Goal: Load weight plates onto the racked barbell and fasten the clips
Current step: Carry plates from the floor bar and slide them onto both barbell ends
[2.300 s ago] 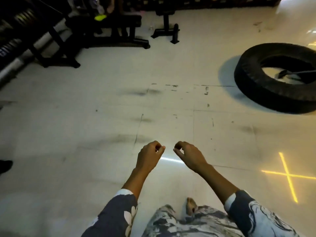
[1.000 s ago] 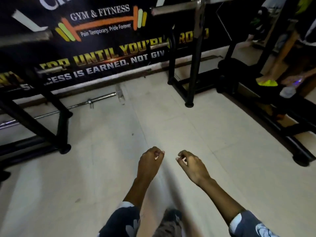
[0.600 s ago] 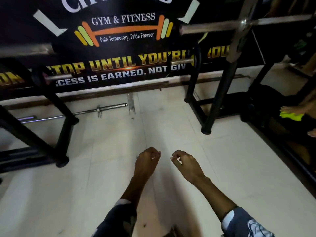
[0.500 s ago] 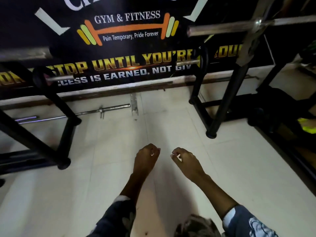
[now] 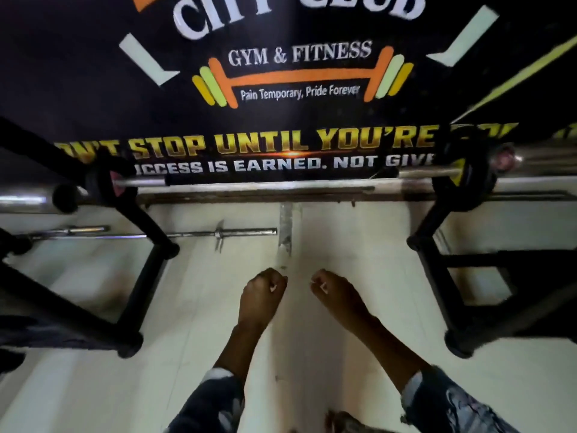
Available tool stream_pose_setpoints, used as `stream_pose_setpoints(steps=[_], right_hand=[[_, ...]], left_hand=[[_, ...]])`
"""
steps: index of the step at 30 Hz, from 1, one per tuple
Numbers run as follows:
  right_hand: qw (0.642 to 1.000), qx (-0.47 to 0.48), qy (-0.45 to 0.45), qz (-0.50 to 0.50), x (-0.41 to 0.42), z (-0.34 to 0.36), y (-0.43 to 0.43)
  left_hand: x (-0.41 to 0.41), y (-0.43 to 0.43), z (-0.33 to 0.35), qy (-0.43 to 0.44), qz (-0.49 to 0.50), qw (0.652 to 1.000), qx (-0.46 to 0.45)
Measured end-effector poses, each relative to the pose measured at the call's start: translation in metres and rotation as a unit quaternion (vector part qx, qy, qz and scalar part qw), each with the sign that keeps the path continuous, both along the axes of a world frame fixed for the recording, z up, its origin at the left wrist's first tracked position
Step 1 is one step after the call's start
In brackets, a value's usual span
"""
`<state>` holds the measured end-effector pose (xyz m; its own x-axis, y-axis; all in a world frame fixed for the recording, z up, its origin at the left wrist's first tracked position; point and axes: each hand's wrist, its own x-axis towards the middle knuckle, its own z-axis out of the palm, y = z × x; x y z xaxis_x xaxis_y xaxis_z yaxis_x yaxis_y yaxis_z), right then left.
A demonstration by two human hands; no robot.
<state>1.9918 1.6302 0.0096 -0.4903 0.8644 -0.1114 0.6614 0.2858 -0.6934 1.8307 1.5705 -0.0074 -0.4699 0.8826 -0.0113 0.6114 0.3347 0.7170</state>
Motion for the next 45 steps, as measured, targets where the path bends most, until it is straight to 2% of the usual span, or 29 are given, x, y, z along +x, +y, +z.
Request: stream_pose_setpoints(steps=[8, 16, 22, 25, 30, 32, 34, 37, 41, 43, 45], right_hand=[[0.994, -0.009, -0.038, 0.105, -0.133, -0.019, 0.177], [0.979, -0.015, -0.03, 0.199, -0.327, -0.023, 0.328], [0.948, -0.02, -0.051, 0.312, -0.45, -0.01, 0.403], [0.922, 0.004, -0.072, 0.381, -0.525, -0.019, 0.442], [0.876, 0.006, -0.079, 0.476, -0.642, -0.038, 0.491], [0.859, 0.004, -0.092, 0.504, -0.686, -0.049, 0.504], [0.848, -0.004, -0.08, 0.523, -0.739, -0.064, 0.513], [0.857, -0.016, 0.008, 0.515, -0.827, -0.093, 0.509], [0.836, -0.036, 0.102, 0.537, -0.924, -0.146, 0.47], [0.831, -0.054, 0.161, 0.531, -0.95, -0.167, 0.451], [0.833, -0.063, 0.214, 0.506, -0.958, -0.182, 0.438]], left_hand=[[-0.123, 0.144, -0.018, -0.015, 0.101, 0.995, -0.008], [-0.286, 0.264, -0.027, -0.04, 0.222, 0.974, -0.021], [-0.381, 0.317, -0.02, -0.045, 0.297, 0.953, -0.041], [-0.434, 0.341, -0.031, -0.032, 0.345, 0.938, -0.033], [-0.507, 0.364, -0.056, -0.048, 0.472, 0.88, -0.035], [-0.533, 0.367, -0.066, -0.058, 0.525, 0.849, -0.036], [-0.565, 0.368, -0.084, -0.071, 0.599, 0.798, -0.019], [-0.619, 0.356, -0.123, -0.069, 0.669, 0.739, 0.041], [-0.695, 0.329, -0.174, -0.027, 0.735, 0.664, 0.136], [-0.721, 0.318, -0.187, 0.025, 0.732, 0.66, 0.166], [-0.733, 0.315, -0.195, 0.039, 0.714, 0.673, 0.188]])
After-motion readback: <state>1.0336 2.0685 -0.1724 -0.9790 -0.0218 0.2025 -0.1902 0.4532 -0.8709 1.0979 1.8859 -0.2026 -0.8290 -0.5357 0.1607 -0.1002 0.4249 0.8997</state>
